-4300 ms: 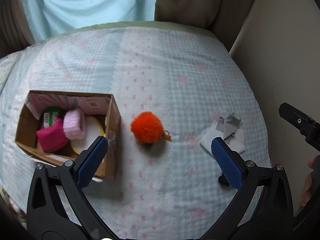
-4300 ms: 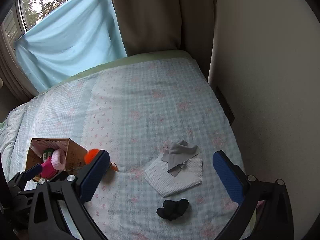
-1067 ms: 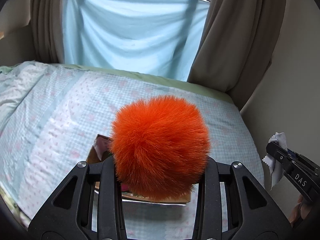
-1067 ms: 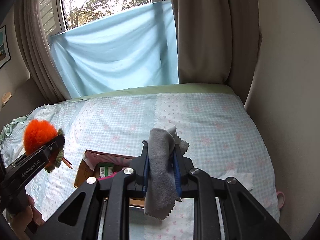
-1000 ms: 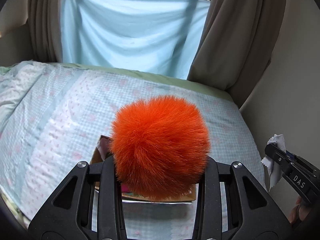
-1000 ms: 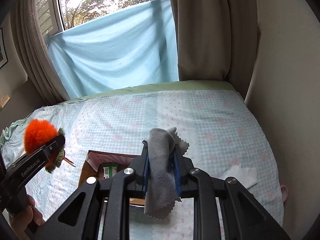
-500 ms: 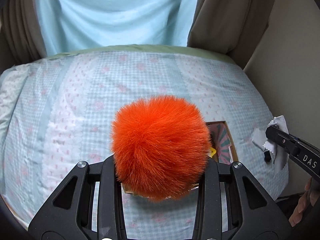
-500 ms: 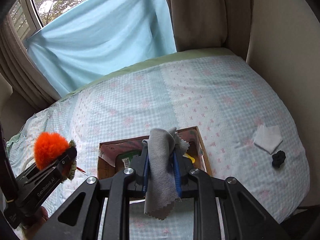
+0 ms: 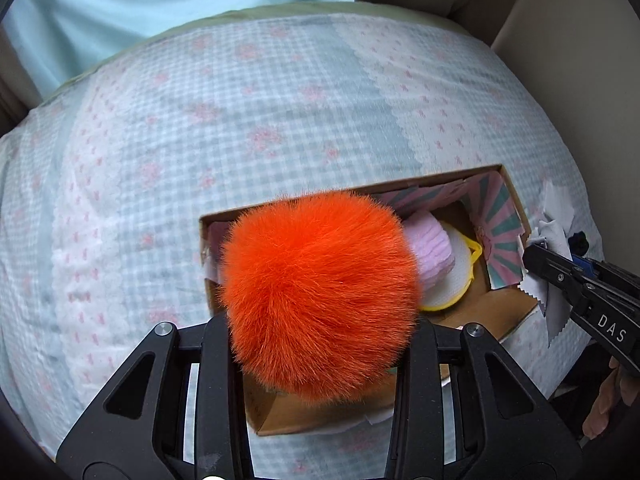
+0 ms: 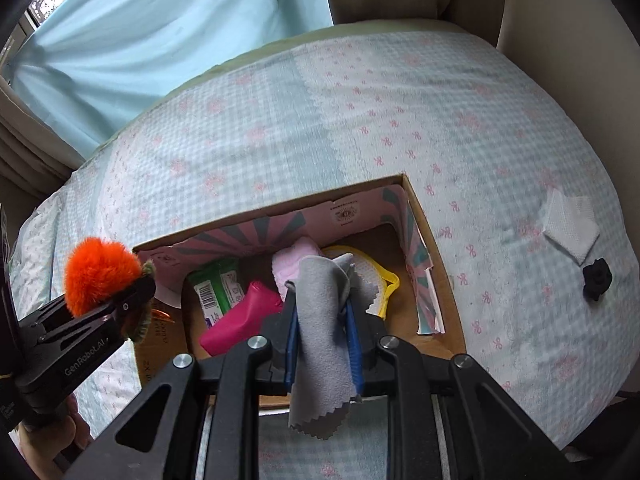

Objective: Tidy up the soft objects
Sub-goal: 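Open both tools to drop the pompom and cloth into the box, then move both tools away from the box toward the white towel and black scrunchie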

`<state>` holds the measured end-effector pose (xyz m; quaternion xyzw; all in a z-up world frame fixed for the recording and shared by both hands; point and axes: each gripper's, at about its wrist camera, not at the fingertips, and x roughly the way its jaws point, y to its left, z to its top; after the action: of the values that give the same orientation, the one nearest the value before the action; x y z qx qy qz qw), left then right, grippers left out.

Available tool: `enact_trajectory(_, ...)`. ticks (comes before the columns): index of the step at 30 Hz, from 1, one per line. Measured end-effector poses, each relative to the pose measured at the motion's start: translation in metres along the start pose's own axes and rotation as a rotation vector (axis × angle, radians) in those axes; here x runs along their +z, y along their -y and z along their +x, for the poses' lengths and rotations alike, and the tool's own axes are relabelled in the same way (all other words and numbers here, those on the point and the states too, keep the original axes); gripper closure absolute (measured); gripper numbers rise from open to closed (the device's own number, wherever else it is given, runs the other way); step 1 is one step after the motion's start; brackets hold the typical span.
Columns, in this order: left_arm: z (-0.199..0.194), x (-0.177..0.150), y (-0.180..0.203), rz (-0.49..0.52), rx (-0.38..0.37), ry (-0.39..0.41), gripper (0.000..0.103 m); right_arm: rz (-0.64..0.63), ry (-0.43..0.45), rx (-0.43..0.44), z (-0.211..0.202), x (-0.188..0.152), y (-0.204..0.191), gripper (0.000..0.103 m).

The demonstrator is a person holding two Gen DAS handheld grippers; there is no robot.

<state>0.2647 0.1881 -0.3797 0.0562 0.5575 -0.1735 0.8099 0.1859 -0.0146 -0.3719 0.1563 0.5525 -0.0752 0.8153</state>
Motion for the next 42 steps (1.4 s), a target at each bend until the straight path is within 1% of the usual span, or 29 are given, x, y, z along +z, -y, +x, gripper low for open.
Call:
enact_trajectory(3,0.025,0.006,0.014,0.071,-0.017,-0.045,0.073,0.027,-0.033,0.002,0.017,-0.001,0.007,0.084)
enact_trajectory(5,0.039,0.008,0.02,0.093,-0.035,-0.076,0.073,0.039,-0.055,-0.003,0.027,0.0,0.011,0.084)
enact_trajectory(7,0.049,0.009,0.022,0.11,-0.033,-0.089,0.072,0.059,-0.069,-0.003,0.034,0.001,0.014,0.084)
enact_trajectory(8,0.052,0.01,0.023,0.12,-0.04,-0.097,0.062,0.072,-0.077,0.0,0.038,0.002,0.016,0.083)
enact_trajectory(9,0.055,0.012,0.024,0.128,-0.039,-0.106,0.037,0.084,-0.083,0.007,0.042,0.002,0.018,0.082)
enact_trajectory(10,0.059,0.013,0.025,0.135,-0.032,-0.119,0.018,0.098,-0.081,0.012,0.044,0.003,0.02,0.065)
enact_trajectory(11,0.061,0.014,0.026,0.144,-0.018,-0.13,0.001,0.108,-0.078,0.011,0.047,0.003,0.022,0.048)
enact_trajectory(12,0.063,0.013,0.026,0.153,-0.005,-0.139,0.0,0.113,-0.081,0.016,0.048,0.003,0.024,0.005)
enact_trajectory(13,0.062,0.012,0.026,0.157,-0.015,-0.133,0.0,0.117,-0.076,0.038,0.048,0.003,0.025,0.0)
enact_trajectory(15,0.06,0.01,0.024,0.163,-0.04,-0.133,0.0,0.125,-0.069,0.058,0.047,0.004,0.028,0.0)
enact_trajectory(19,0.055,0.002,0.023,0.178,-0.019,-0.14,0.0,0.12,-0.053,0.054,0.044,0.004,0.028,0.0)
enact_trajectory(24,0.046,-0.005,0.02,0.149,-0.019,-0.136,0.0,0.104,-0.047,0.064,0.036,0.002,0.023,0.0)
enact_trajectory(29,0.027,-0.008,0.016,0.12,-0.013,-0.106,0.0,0.087,-0.025,0.082,0.018,0.0,0.017,0.0)
enact_trajectory(33,0.001,-0.01,0.014,0.102,-0.008,-0.072,0.0,0.074,0.005,0.1,-0.008,0.0,0.013,0.0)
enact_trajectory(38,-0.043,-0.016,0.012,0.049,-0.026,-0.05,0.0,0.093,0.045,0.122,-0.056,-0.001,0.015,0.0)
enact_trajectory(42,-0.084,-0.025,0.015,0.026,-0.016,-0.019,0.0,0.058,0.079,0.093,-0.098,-0.005,0.017,0.0)
